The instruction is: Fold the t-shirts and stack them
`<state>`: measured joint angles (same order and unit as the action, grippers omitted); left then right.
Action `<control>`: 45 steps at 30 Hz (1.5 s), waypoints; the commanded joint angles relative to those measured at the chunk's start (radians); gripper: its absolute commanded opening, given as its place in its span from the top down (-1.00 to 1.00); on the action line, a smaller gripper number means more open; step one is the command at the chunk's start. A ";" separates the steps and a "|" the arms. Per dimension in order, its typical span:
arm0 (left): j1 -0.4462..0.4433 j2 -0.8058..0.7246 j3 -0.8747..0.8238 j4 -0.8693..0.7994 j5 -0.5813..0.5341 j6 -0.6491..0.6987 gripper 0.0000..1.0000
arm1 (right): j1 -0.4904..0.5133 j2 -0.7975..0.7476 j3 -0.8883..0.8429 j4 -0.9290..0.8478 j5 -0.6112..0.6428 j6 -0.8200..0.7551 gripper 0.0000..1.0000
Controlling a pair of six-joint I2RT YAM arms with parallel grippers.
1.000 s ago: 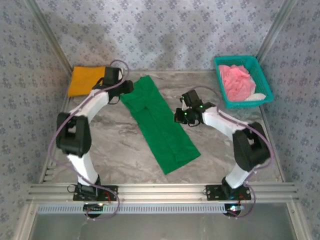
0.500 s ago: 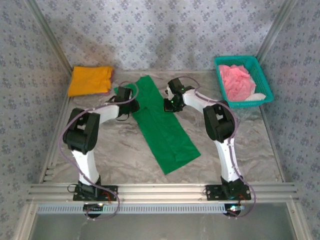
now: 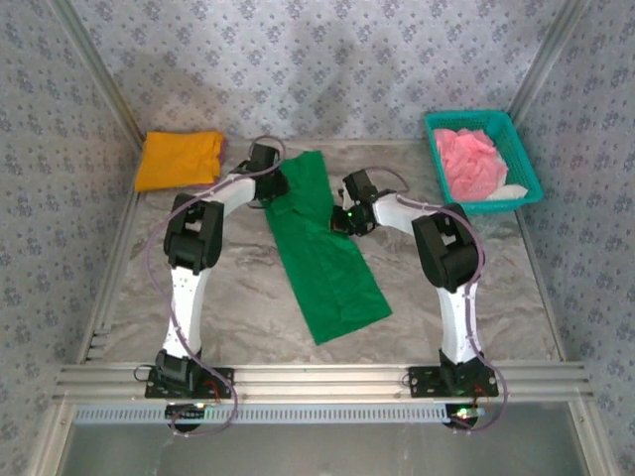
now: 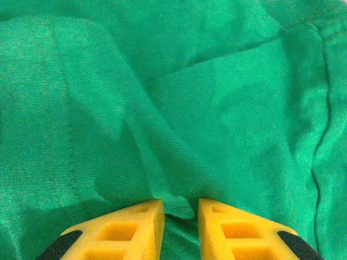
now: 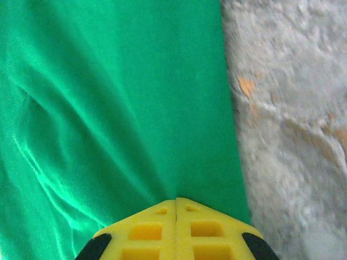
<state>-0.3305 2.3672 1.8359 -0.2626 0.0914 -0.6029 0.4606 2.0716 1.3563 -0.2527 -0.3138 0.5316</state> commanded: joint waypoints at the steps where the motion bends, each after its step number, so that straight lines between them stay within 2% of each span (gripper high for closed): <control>1: -0.012 0.105 0.134 -0.112 0.090 0.042 0.49 | 0.007 -0.021 -0.132 -0.011 0.035 0.132 1.00; 3: -0.030 0.184 0.288 -0.190 0.115 0.087 0.49 | 0.006 -0.055 -0.204 0.039 0.062 0.181 1.00; 5: -0.044 0.254 0.439 -0.260 0.120 0.132 0.49 | -0.001 -0.053 -0.206 0.052 0.077 0.197 1.00; 11: -0.029 0.352 0.738 -0.296 0.152 0.181 0.40 | -0.051 0.044 -0.010 -0.015 0.078 0.174 1.00; 14: -0.015 0.335 0.866 -0.405 0.136 0.206 0.31 | -0.075 0.080 0.081 -0.047 0.087 0.178 1.00; 16: -0.016 0.248 0.831 -0.466 0.071 0.235 0.26 | -0.081 0.097 0.124 -0.072 0.114 0.177 1.00; 18: -0.015 0.070 0.647 -0.425 0.049 0.253 0.19 | -0.090 0.113 0.153 -0.079 0.107 0.178 1.00; 22: 0.002 -0.424 -0.072 0.061 0.069 0.194 0.04 | -0.094 0.101 0.167 -0.064 0.053 0.155 1.00; 24: 0.017 -0.638 -0.310 0.139 0.097 0.164 0.03 | -0.092 0.045 0.157 -0.087 0.018 0.127 1.00; 28: 0.010 -0.963 -0.694 0.197 0.206 0.116 -0.04 | -0.066 -0.207 -0.009 -0.078 -0.023 0.044 0.63; 29: 0.008 -1.040 -0.782 0.207 0.250 0.097 -0.14 | -0.052 -0.290 -0.080 -0.067 -0.028 0.028 0.53; 33: -0.022 -1.279 -1.018 0.051 0.346 0.077 -0.15 | -0.001 -0.612 -0.438 0.036 -0.141 0.061 0.27; 35: -0.064 -1.366 -1.110 -0.024 0.372 0.044 -0.14 | 0.040 -0.757 -0.599 0.077 -0.183 0.118 0.26; 36: -0.095 -1.404 -1.148 -0.057 0.368 0.022 -0.13 | 0.073 -0.834 -0.657 0.063 -0.177 0.140 0.26; 38: -0.168 -1.457 -1.216 -0.088 0.351 -0.037 -0.14 | 0.141 -0.959 -0.732 -0.008 -0.135 0.175 0.11; 40: -0.246 -1.480 -1.265 -0.096 0.318 -0.092 -0.16 | 0.174 -1.040 -0.790 -0.078 -0.093 0.220 0.10; 41: -0.278 -1.484 -1.294 -0.079 0.306 -0.120 -0.23 | 0.179 -1.073 -0.834 -0.078 -0.100 0.243 0.10; 45: -0.332 -1.449 -1.377 0.035 0.316 -0.191 -0.29 | 0.174 -1.131 -0.932 -0.076 -0.088 0.293 0.10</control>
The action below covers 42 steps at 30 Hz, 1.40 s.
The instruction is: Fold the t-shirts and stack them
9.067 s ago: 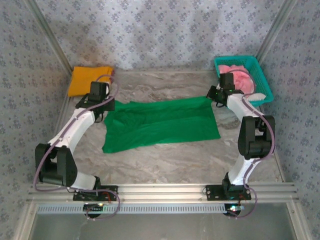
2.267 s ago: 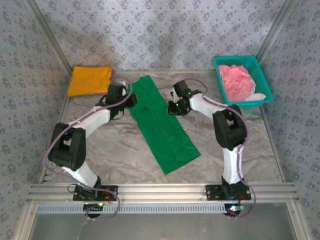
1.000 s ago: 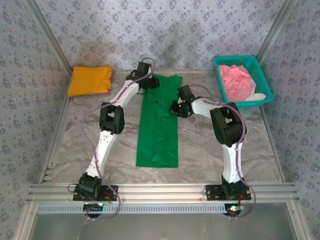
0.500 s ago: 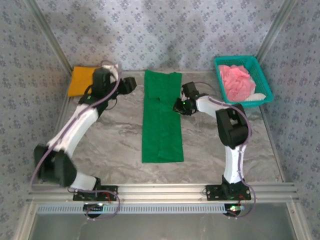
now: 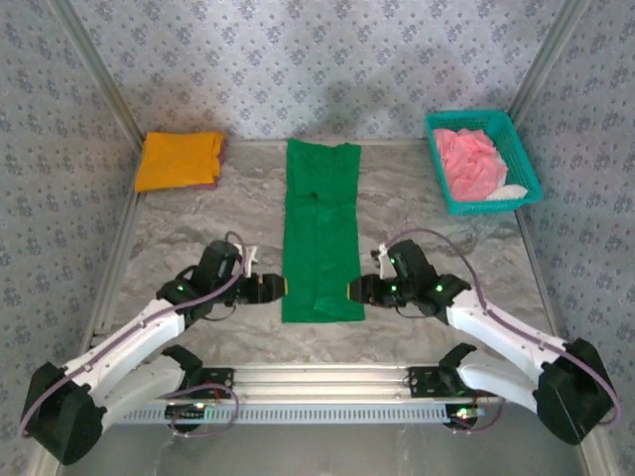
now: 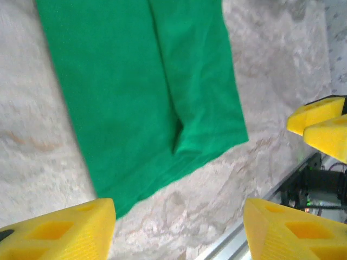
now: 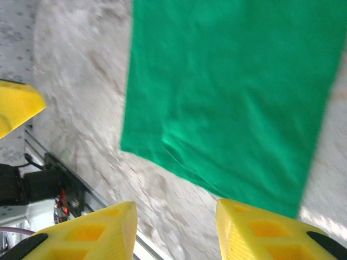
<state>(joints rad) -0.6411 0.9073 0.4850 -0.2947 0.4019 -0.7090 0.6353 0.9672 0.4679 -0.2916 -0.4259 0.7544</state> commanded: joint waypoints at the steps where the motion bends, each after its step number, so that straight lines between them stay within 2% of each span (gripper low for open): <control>1: -0.029 0.024 -0.029 0.080 0.008 -0.087 -0.29 | -0.003 -0.028 -0.052 -0.040 0.033 0.072 0.10; 14: -0.059 0.246 -0.070 0.281 0.029 -0.130 -0.20 | -0.035 0.148 -0.062 0.103 0.011 0.073 0.11; 19: -0.060 0.287 -0.066 0.254 0.007 -0.109 -0.18 | -0.036 0.182 -0.074 0.130 0.012 0.073 0.11; 25: -0.059 0.347 -0.069 0.302 0.004 -0.120 -0.13 | -0.040 0.230 -0.069 0.167 -0.001 0.068 0.12; 29: -0.059 0.363 -0.037 0.235 0.005 -0.108 -0.10 | -0.040 0.240 -0.064 0.171 -0.002 0.068 0.13; 36: -0.056 0.265 -0.012 0.057 -0.044 -0.098 -0.09 | -0.040 0.249 -0.059 0.162 0.009 0.063 0.15; 42: -0.057 0.273 -0.054 0.085 -0.052 -0.124 -0.09 | -0.041 0.269 -0.063 0.174 0.014 0.060 0.18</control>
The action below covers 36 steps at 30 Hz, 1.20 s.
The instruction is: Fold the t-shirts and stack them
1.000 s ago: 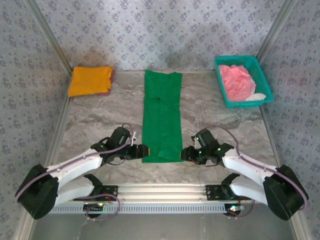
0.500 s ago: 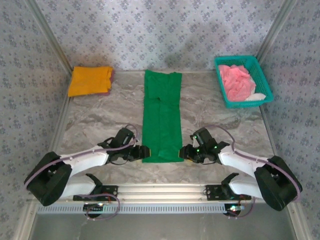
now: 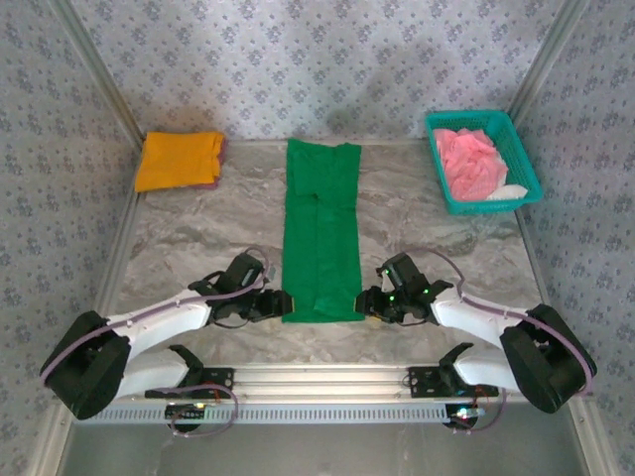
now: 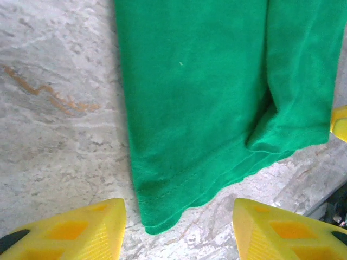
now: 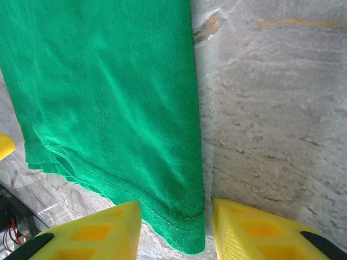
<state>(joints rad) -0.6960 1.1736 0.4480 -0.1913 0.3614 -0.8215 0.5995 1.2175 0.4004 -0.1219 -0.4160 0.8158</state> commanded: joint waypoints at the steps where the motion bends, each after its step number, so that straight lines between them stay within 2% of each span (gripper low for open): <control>1: -0.002 0.020 -0.016 -0.001 -0.005 -0.013 -0.09 | -0.004 0.026 0.007 0.005 -0.001 -0.003 0.18; 18: -0.032 0.151 0.036 0.102 0.028 -0.014 -0.01 | -0.001 0.035 0.001 0.023 0.010 0.003 0.21; 32: -0.069 0.188 0.117 -0.003 0.022 -0.020 0.01 | -0.004 0.024 -0.003 0.022 0.016 0.008 0.22; 36: -0.075 0.194 0.132 0.006 0.027 -0.033 0.10 | -0.005 0.017 -0.004 0.018 0.017 0.008 0.22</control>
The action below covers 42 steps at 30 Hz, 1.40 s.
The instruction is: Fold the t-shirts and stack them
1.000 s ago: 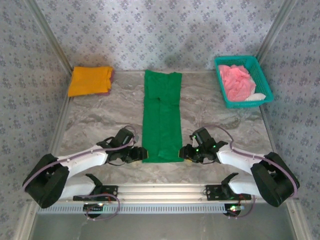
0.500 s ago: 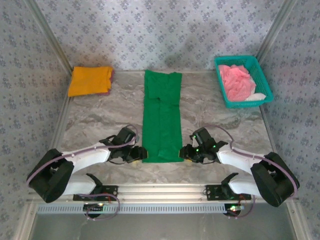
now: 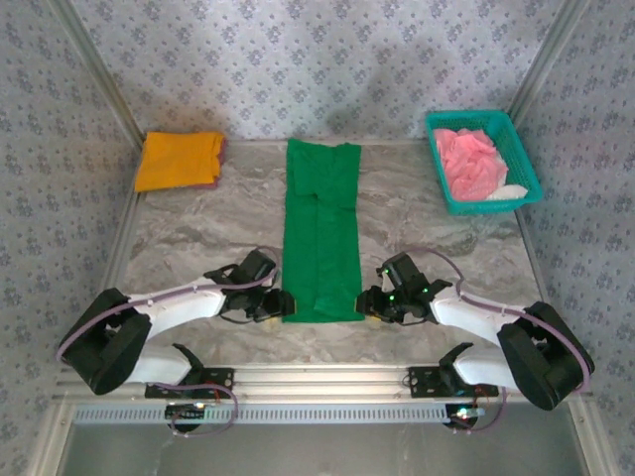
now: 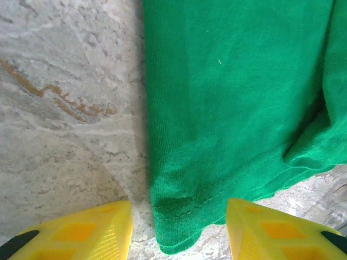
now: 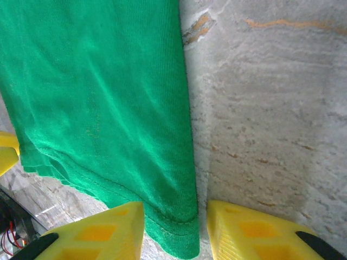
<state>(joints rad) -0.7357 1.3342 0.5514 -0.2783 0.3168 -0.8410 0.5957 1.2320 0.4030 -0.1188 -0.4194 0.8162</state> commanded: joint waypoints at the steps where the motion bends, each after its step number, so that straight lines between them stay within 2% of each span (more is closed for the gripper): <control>1: -0.037 0.031 0.036 0.089 0.070 -0.017 0.09 | -0.001 0.000 -0.008 0.013 0.022 0.008 0.23; 10: -0.048 0.067 0.053 0.079 0.068 -0.018 0.10 | -0.010 -0.009 -0.013 0.016 0.018 0.006 0.23; 14: -0.048 0.062 0.048 0.061 0.050 -0.012 0.18 | -0.015 -0.023 -0.020 0.008 0.024 0.006 0.22; 20: -0.048 0.056 0.051 0.031 0.024 -0.006 0.79 | -0.023 -0.035 -0.021 -0.001 0.018 0.003 0.23; 25: -0.047 0.010 0.058 -0.030 -0.010 0.000 0.95 | -0.011 0.003 0.002 -0.004 -0.018 -0.005 0.24; 30: -0.046 -0.018 0.042 -0.035 -0.027 -0.002 1.00 | 0.011 0.056 0.030 0.032 -0.054 0.009 0.25; 35: -0.046 -0.015 0.041 -0.021 -0.030 -0.004 1.00 | 0.080 0.100 0.061 0.063 -0.086 0.048 0.21; 42: -0.046 -0.019 0.032 -0.018 -0.028 -0.003 1.00 | 0.132 0.093 0.057 0.055 -0.092 0.103 0.21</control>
<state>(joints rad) -0.7792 1.3296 0.5865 -0.2817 0.2985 -0.8501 0.7006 1.3151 0.4591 -0.0853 -0.4480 0.8757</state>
